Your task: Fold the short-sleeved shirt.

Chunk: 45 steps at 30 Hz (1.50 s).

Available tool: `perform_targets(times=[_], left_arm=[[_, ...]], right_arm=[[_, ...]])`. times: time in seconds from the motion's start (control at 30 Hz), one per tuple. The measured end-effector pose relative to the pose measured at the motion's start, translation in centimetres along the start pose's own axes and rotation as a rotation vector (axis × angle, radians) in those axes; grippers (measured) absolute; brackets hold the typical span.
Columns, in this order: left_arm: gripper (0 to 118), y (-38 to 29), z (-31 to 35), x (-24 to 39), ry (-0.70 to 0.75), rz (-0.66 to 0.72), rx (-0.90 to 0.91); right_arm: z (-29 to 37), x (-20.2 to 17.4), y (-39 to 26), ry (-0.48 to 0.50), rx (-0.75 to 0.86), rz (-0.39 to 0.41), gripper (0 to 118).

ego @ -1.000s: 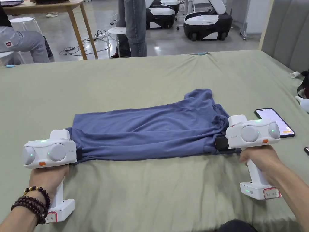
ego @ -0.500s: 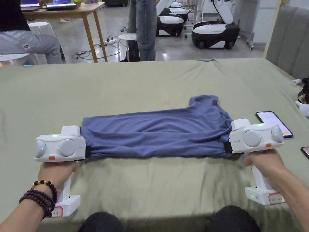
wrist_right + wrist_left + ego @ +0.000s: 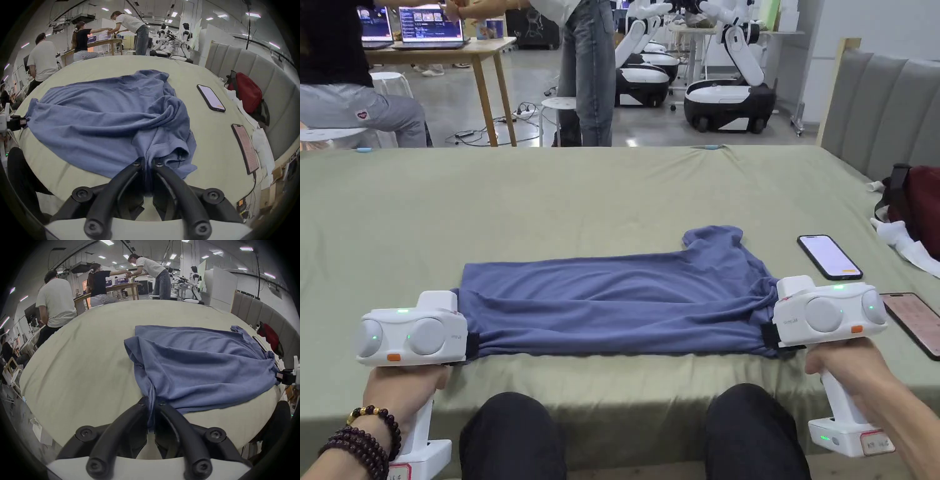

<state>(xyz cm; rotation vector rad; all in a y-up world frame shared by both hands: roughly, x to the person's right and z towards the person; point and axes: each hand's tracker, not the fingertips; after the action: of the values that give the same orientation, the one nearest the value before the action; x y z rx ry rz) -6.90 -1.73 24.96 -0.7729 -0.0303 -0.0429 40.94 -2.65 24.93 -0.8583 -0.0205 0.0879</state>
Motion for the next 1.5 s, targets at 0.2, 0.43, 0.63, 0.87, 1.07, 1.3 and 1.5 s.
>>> perform_targets(times=[0.2, 0.43, 0.63, 0.87, 1.07, 1.3, 1.5], left_arm=[[98, 1.8, 0.3, 0.0, 0.02, -0.033, 0.017], [95, 6.3, -0.2, 0.2, 0.021, -0.034, 0.116], [0, 9.7, -3.5, 1.2, 0.062, -0.043, 0.149], [0, 14.7, -10.0, 0.2, 0.056, -0.011, 0.075], [115, 18.5, -16.7, -1.6, 0.085, 0.066, -0.045], [96, 17.4, -19.7, -0.8, 0.073, 0.04, -0.154], [25, 17.5, -17.7, -0.1, 0.052, 0.017, -0.093]], right_arm=[[1.1, 0.2, 1.0, -0.042, 0.072, -0.031, 104], [2.5, 1.0, 4.5, -0.027, 0.187, -0.062, 47], [0.8, 1.1, 7.0, -0.012, 0.204, -0.06, 0], [-2.5, 0.9, 9.1, 0.017, 0.172, -0.007, 0], [-4.3, 0.6, 9.9, 0.051, 0.161, 0.002, 0], [-6.3, 0.6, 9.8, 0.058, 0.126, 0.019, 0], [-6.4, 1.2, 10.1, 0.046, 0.112, 0.012, 0]])
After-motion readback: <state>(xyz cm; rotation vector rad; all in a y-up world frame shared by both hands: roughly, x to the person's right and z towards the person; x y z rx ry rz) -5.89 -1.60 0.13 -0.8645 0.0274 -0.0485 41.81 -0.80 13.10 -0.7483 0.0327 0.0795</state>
